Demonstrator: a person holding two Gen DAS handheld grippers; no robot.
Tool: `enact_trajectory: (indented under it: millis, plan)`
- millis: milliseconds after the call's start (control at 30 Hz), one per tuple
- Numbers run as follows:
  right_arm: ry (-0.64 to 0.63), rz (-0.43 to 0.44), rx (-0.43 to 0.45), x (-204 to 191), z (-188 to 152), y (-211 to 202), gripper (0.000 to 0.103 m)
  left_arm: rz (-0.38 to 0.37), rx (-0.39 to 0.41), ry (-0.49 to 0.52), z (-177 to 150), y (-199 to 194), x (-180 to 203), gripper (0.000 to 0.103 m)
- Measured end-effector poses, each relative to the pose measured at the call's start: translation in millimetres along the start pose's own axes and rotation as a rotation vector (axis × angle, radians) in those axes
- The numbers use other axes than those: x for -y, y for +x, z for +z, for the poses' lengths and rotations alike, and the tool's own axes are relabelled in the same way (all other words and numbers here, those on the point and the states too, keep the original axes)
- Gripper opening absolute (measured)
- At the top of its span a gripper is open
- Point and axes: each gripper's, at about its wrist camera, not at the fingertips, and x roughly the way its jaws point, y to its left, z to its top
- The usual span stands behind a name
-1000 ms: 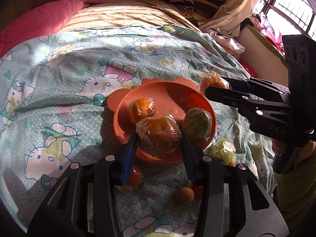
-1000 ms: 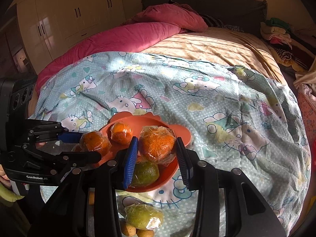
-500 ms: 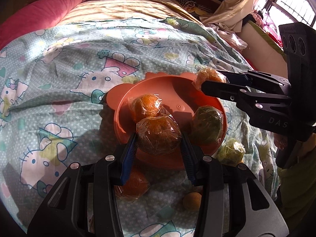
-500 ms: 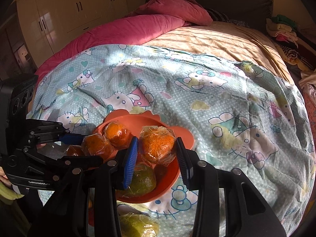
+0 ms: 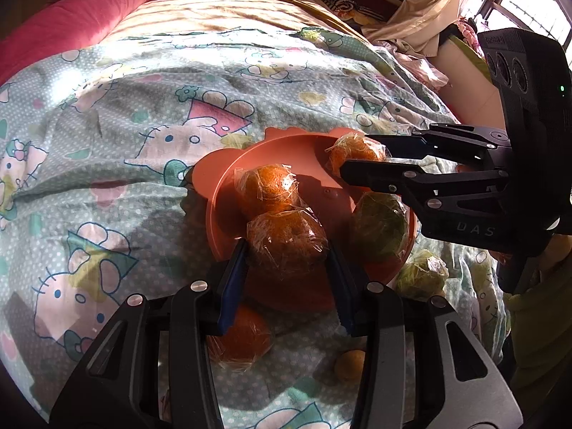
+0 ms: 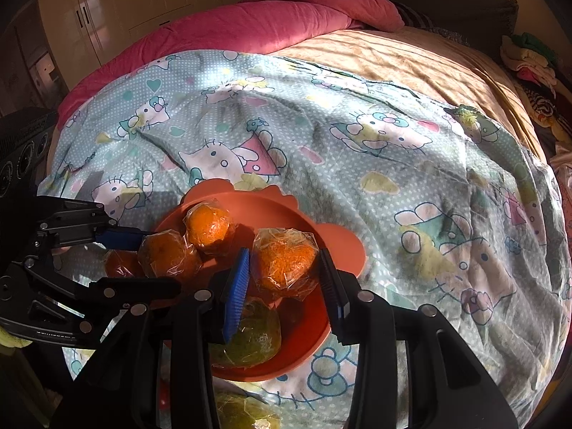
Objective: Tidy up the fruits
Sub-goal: 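Carry both bagged oranges over the orange plate and lower them toward it, then lower both bagged oranges into the orange plate and open both tools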
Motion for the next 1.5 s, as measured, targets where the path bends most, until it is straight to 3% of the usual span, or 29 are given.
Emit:
enact_trajectory:
  millis: [967, 1500]
  plan:
    - [0.020, -0.004, -0.029, 1.8, -3.6, 9.0, 0.038, -0.001, -0.002, -0.006, -0.1, 0.6, 0.7, 0.036]
    - [0.040, -0.013, 0.020, 2.8, -2.1, -12.4, 0.049, 0.003, 0.017, -0.007, 0.0, -7.4, 2.2, 0.036]
